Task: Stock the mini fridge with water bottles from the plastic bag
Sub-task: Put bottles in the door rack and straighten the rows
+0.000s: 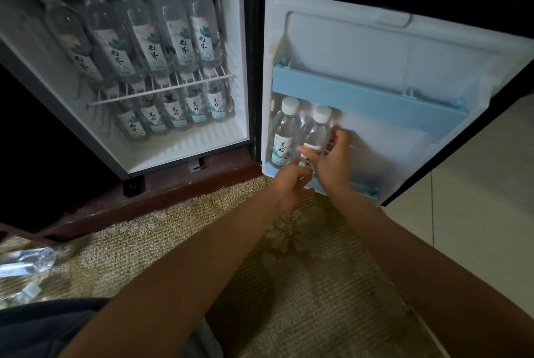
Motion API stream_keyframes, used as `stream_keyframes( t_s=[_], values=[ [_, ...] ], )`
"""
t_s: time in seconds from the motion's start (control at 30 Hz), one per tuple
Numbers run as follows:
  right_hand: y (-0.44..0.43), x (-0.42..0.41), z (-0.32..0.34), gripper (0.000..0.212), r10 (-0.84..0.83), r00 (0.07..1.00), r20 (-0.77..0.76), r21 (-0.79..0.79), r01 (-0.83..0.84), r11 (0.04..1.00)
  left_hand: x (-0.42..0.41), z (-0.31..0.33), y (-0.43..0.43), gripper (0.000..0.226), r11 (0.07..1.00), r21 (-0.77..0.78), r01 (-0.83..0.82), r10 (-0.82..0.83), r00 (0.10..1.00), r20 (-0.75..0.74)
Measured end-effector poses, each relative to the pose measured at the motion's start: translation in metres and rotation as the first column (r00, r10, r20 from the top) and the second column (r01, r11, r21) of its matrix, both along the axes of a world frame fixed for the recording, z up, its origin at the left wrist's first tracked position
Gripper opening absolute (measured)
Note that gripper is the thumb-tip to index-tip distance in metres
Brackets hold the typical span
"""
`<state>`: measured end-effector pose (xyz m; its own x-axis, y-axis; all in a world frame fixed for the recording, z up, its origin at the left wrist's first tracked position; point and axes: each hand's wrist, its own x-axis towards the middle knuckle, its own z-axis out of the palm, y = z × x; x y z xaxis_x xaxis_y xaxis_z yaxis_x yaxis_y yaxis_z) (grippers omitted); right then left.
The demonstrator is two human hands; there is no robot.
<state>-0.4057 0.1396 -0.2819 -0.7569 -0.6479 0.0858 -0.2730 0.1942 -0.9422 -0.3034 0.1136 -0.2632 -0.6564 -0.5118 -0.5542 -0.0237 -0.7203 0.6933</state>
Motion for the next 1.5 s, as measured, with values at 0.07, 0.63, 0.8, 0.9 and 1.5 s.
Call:
stream_keyframes(
  t_s=[0.07,0.63,0.8,0.9,1.5],
  values=[
    [0.001,0.001,-0.002,0.073,0.011,1.000,0.002,0.001,-0.011,1.000,0.000,0.001,-0.001,0.063,1.000,0.003,0.002,-0.002,1.000,-0.021],
    [0.013,0.015,-0.011,0.055,-0.091,0.994,0.064,0.083,0.085,0.993,0.006,0.013,-0.010,0.046,0.977,0.107,-0.184,0.197,0.971,-0.134],
    [0.019,0.026,-0.014,0.046,-0.187,0.965,0.182,0.115,0.168,0.979,0.007,0.011,-0.002,0.037,0.975,0.129,-0.183,0.197,0.975,-0.104],
    [0.025,0.034,-0.014,0.037,-0.182,0.956,0.231,0.126,0.156,0.980,0.011,0.012,0.001,0.017,0.979,0.136,-0.150,0.155,0.988,-0.023],
    [-0.030,0.150,0.033,0.009,0.298,0.816,0.496,-0.041,-0.321,0.946,0.213,0.119,-0.107,0.030,0.908,-0.417,0.043,0.143,0.904,0.404]
  ],
)
